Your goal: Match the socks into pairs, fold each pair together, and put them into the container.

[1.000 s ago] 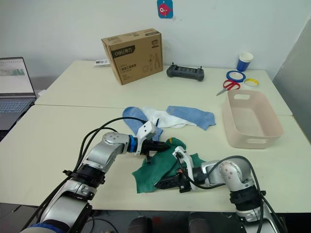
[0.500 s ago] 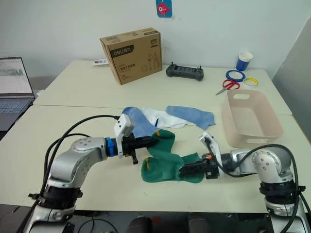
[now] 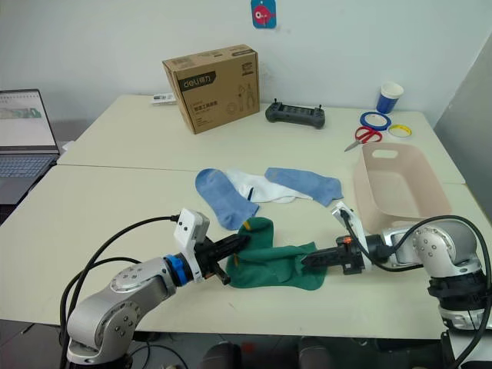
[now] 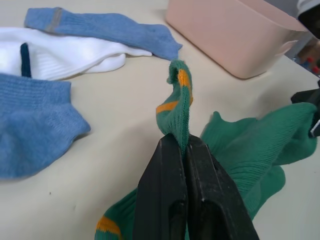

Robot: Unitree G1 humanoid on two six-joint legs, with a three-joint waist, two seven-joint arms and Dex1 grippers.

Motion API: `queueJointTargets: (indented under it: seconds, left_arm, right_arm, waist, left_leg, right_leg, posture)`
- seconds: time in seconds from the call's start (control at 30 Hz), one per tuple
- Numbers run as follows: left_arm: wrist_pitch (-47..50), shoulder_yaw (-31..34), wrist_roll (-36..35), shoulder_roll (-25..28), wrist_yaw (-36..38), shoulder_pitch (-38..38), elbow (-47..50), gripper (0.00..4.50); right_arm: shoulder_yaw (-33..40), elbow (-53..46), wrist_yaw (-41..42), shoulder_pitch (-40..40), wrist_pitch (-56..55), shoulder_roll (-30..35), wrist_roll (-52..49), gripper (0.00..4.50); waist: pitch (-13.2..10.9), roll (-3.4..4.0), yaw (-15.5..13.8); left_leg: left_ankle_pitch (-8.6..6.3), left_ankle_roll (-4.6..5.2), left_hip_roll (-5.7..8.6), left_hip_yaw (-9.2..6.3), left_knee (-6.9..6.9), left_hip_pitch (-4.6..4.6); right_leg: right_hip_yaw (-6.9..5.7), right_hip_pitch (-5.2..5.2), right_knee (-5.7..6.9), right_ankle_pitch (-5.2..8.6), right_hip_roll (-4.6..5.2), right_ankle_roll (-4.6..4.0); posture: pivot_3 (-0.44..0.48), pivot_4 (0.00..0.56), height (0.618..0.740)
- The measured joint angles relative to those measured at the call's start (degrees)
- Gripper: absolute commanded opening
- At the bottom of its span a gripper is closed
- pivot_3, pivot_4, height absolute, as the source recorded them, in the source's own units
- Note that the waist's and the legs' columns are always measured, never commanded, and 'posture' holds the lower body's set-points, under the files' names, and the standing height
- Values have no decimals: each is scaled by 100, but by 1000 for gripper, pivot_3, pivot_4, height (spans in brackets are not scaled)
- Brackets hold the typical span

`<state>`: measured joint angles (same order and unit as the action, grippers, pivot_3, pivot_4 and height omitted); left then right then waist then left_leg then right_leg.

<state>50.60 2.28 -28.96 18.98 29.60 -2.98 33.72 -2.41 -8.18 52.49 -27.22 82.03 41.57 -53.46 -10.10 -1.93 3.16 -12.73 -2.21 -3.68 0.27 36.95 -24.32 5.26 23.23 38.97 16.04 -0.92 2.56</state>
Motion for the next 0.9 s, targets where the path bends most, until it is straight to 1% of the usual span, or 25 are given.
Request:
queueJointTargets:
  seconds: [0.1,0.2,0.27,0.3,0.4,0.47,0.53,0.63,0.7,0.77,0.83,0.9]
  left_arm:
    - [-274,-130,141,-17,-90,77,-173,0]
    - [-502,-139,201,-10,-117,63,-417,611]
    - [-543,-121,196,52,-110,69,-493,1302]
    - [-583,-66,189,111,-97,81,-506,1558]
    - [-639,158,143,275,-35,51,-535,2628]
    - [-640,362,32,565,125,-87,-771,3174]
    - [-640,587,-23,829,273,-290,-1047,3174]
    - [-742,545,-27,1025,594,-707,-1388,3174]
    - [-932,352,27,1192,899,-1115,-1784,3174]
    - [-1101,75,161,1289,1192,-1430,-2116,3174]
    - [-1345,-371,385,1413,1614,-1785,-2537,3174]
    - [-1633,-719,622,1477,1904,-2009,-2852,3174]
  right_arm:
    - [-105,-3,-20,167,-151,-60,84,692]
    - [-78,-5,-102,208,-459,-143,235,1683]
    - [105,-5,-210,351,-669,-146,306,2456]
    - [236,-4,-269,427,-726,-146,310,2763]
    - [584,-183,-299,692,-893,-80,291,2809]
    - [683,-704,-293,1180,-1194,79,331,2809]
    - [682,-1042,-416,1458,-1413,36,446,2809]
    - [649,-1290,-674,1558,-1640,-230,543,2809]
    - [431,-1501,-841,1617,-1915,-378,750,2809]
    - [221,-1559,-977,1716,-2178,-389,1056,2809]
    - [6,-1568,-1143,1786,-2438,-429,1405,2809]
    - [-80,-1599,-1197,1840,-2551,-459,1476,2809]
  waist:
    - [0,0,0]
    - [0,0,3]
    - [0,0,1]
    - [0,0,0]
    - [0,0,-8]
    - [0,0,-28]
    - [0,0,-24]
    - [0,0,-9]
    - [0,0,-6]
    - [0,0,-6]
    - [0,0,-16]
    - [0,0,-26]
  left_leg:
    - [0,0,2,3,1,0]
    - [0,0,2,5,2,3]
    - [0,0,2,5,0,2]
    - [0,0,2,5,0,1]
    - [0,0,1,5,-2,0]
    - [0,0,0,-2,-4,-1]
    - [0,0,0,-2,-3,0]
    - [0,-1,3,7,1,3]
    - [0,-1,5,9,1,4]
    - [0,-1,5,13,0,2]
    - [0,-2,5,13,-3,-1]
    - [0,-1,4,14,-6,-2]
  right_leg:
    - [4,1,0,0,0,0]
    - [7,1,1,-1,0,0]
    - [7,1,0,0,0,0]
    - [7,2,-1,0,0,0]
    - [7,3,-2,1,0,-1]
    - [-4,4,-1,4,-1,-5]
    - [-3,4,1,4,-2,-5]
    - [11,3,1,-1,-1,-5]
    - [14,2,-1,-1,-1,-5]
    - [16,4,-3,0,0,-3]
    - [15,4,-4,1,-1,-4]
    - [16,6,-4,4,-1,-3]
  posture:
    - [0,150,740]
    - [0,150,740]
    - [0,150,740]
    - [0,150,740]
    - [0,150,740]
    - [0,150,740]
    - [0,150,740]
    - [0,150,740]
    - [0,150,740]
    - [0,150,740]
    - [0,150,740]
    - [0,150,740]
